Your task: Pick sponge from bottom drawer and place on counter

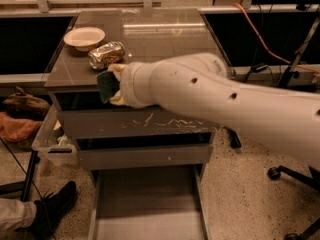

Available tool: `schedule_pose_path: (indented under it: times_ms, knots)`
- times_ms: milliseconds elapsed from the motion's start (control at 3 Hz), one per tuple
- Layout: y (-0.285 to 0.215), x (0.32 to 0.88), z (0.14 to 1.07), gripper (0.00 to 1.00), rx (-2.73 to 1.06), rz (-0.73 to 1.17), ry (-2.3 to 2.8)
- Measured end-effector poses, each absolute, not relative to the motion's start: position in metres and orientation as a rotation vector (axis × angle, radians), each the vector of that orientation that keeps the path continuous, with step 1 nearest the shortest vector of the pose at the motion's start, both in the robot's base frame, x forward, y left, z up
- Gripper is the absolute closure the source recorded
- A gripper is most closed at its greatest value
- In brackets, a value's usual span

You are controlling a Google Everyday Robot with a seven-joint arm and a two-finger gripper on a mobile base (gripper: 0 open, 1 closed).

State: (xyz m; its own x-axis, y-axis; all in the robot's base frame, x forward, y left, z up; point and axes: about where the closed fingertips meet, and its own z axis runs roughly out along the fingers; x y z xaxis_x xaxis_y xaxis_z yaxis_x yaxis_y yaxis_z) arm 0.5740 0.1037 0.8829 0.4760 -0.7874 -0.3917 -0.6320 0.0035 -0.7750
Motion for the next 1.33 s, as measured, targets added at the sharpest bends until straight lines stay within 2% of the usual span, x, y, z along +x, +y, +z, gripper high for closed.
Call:
schedule_pose_path:
  times_ms: [333, 1333]
  knots:
    - [0.045, 0.617, 0.907, 1.0, -1.651, -0.321, 1.298]
    - [0.032, 0.626, 0.915, 1.0, -1.627, -0.36, 1.303]
